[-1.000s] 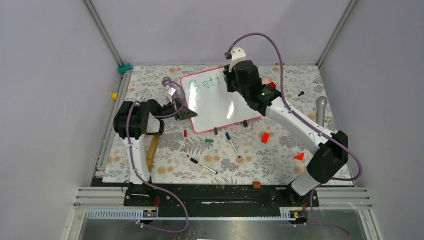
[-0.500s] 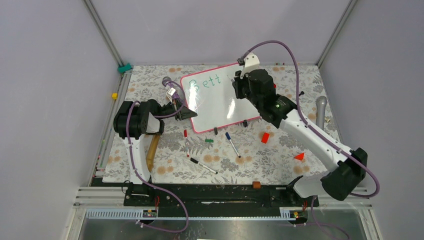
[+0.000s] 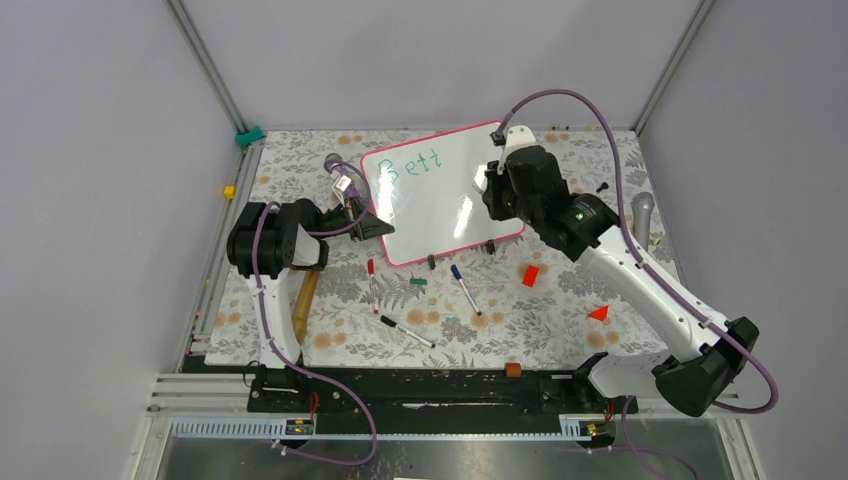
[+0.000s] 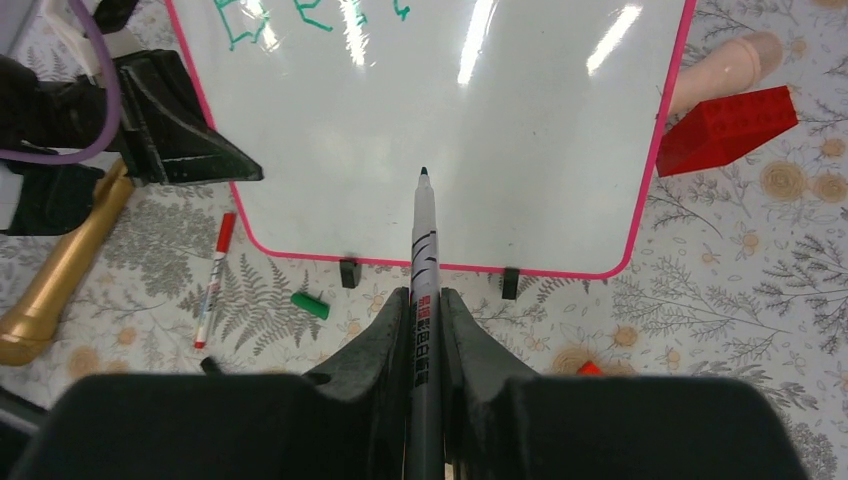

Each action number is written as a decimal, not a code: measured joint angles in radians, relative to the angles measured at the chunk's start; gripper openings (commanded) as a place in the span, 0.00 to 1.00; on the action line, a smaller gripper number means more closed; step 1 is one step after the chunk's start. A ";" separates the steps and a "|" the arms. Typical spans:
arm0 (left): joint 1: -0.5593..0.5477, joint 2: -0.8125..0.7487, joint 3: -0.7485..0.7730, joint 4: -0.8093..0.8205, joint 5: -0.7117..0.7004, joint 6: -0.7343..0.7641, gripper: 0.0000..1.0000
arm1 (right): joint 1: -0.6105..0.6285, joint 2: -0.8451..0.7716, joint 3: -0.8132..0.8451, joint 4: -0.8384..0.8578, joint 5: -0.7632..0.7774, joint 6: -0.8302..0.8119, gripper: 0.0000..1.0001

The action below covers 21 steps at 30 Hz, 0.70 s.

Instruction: Write a sentence on the whiteboard

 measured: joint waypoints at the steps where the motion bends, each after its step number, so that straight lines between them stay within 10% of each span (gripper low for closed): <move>1: 0.000 0.000 0.000 0.000 0.000 0.000 0.00 | 0.000 0.003 0.023 -0.027 -0.008 0.009 0.00; 21: 0.000 0.000 0.002 0.001 0.000 -0.008 0.00 | 0.000 -0.018 0.073 -0.176 0.093 0.381 0.00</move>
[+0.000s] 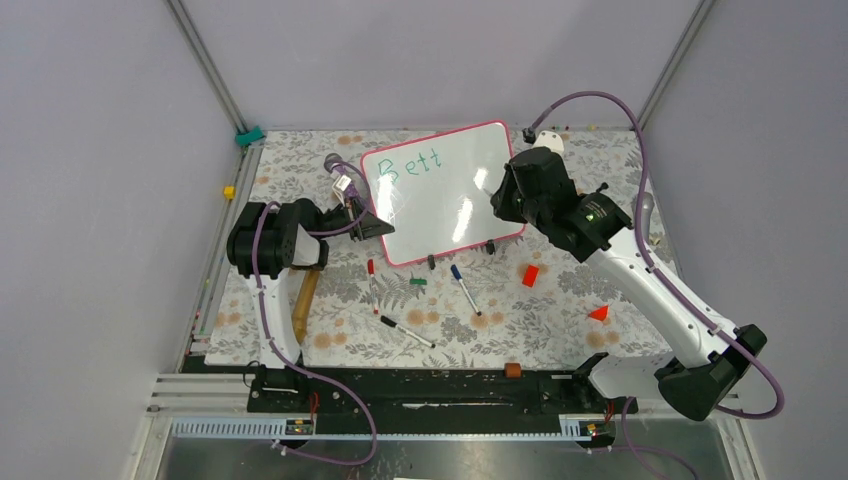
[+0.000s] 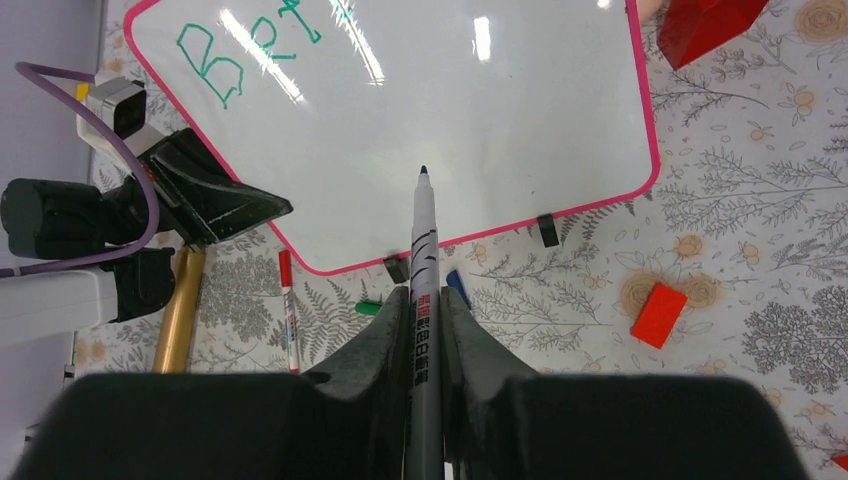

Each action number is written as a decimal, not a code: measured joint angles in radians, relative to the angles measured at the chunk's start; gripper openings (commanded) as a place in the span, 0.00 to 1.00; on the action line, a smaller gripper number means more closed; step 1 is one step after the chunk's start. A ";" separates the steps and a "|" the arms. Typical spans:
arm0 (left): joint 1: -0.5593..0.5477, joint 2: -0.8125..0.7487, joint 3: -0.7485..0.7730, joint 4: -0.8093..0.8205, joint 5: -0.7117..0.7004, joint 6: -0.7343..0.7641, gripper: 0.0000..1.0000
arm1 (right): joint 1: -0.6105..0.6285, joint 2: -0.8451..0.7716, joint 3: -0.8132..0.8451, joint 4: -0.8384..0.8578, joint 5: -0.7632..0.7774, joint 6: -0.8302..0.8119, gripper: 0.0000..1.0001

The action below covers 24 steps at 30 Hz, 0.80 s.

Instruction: Write a sentence on the whiteboard

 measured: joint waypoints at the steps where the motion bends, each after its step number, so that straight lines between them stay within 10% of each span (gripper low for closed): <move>1: 0.000 0.000 0.001 0.001 0.000 -0.001 0.00 | 0.000 0.000 0.000 0.002 -0.001 0.001 0.00; 24: 0.000 0.004 0.017 0.001 0.003 -0.048 0.00 | -0.030 0.169 0.095 0.220 -0.137 -0.319 0.00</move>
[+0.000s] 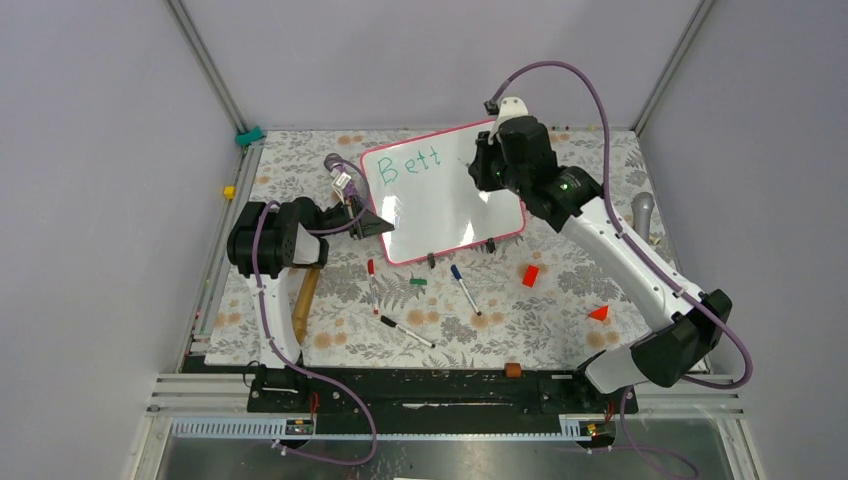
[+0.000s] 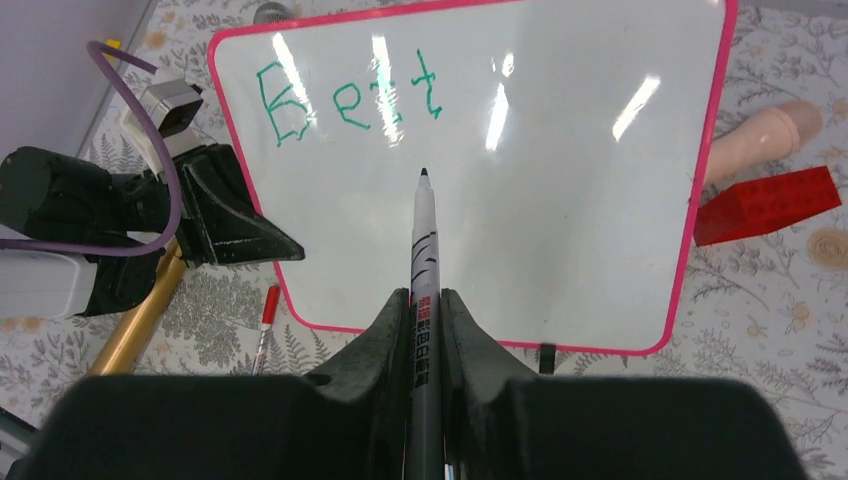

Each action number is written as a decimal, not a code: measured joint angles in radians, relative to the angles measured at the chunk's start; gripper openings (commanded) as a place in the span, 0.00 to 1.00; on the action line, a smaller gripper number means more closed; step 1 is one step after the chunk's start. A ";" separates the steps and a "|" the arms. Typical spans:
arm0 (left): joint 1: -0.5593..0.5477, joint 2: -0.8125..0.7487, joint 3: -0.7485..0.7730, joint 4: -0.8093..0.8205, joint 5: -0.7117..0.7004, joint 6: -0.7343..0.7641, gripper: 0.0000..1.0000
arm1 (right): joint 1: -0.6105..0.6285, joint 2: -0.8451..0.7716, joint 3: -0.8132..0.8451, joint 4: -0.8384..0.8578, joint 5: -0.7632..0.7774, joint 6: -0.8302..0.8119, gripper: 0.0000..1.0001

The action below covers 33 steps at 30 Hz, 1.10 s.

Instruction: Write a sentence on the whiteboard

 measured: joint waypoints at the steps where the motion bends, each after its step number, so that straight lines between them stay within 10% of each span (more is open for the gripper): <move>1: 0.001 0.002 0.002 0.000 0.001 -0.003 0.00 | -0.019 0.012 0.023 -0.011 -0.030 -0.011 0.00; 33: 0.003 0.003 0.011 0.000 0.002 -0.026 0.00 | -0.137 0.141 0.090 -0.007 -0.254 -0.143 0.00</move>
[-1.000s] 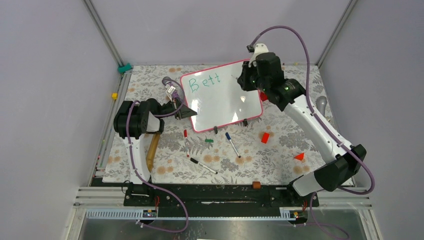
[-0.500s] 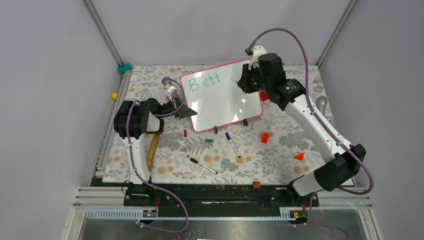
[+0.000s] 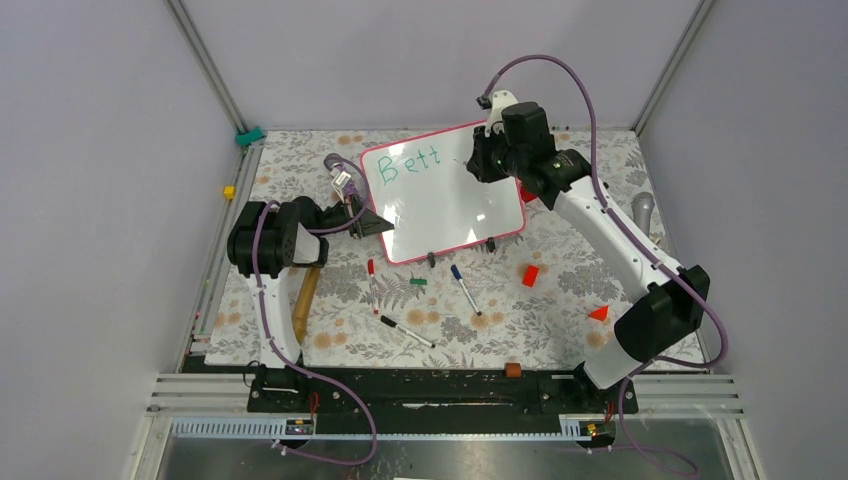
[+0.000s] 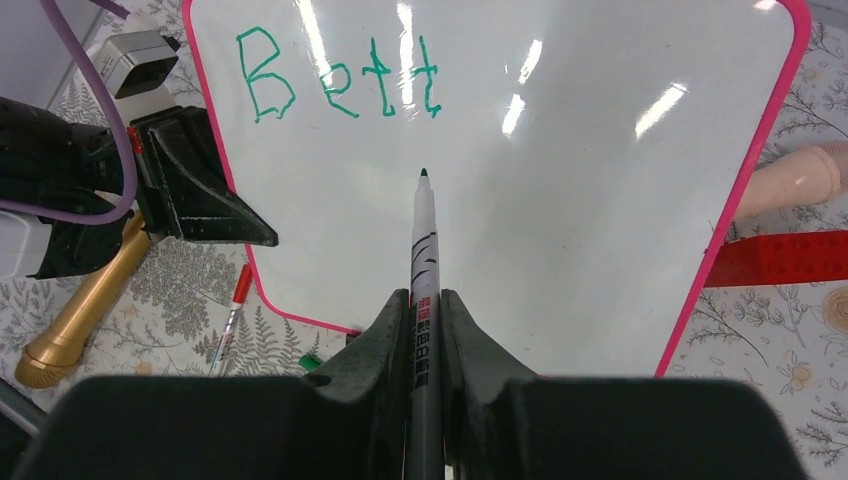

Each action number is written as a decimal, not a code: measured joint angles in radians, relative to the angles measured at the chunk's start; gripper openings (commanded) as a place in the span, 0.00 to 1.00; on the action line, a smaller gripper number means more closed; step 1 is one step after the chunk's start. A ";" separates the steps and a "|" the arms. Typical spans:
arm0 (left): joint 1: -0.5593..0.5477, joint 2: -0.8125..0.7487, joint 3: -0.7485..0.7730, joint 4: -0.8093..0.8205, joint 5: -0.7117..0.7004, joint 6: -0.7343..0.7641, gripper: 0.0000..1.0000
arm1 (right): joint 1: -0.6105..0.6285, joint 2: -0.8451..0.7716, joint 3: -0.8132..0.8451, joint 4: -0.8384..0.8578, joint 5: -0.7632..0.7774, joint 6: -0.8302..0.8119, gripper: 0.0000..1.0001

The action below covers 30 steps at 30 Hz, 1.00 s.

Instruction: Write a sentence on the whiteboard

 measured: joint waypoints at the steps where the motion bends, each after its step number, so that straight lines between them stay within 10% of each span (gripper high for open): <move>1: 0.000 0.000 0.000 0.000 0.000 0.000 0.00 | 0.000 0.004 0.000 0.002 -0.002 0.000 0.00; 30: 0.000 0.000 0.000 0.000 0.000 0.000 0.00 | 0.000 0.040 0.047 -0.019 0.097 0.107 0.00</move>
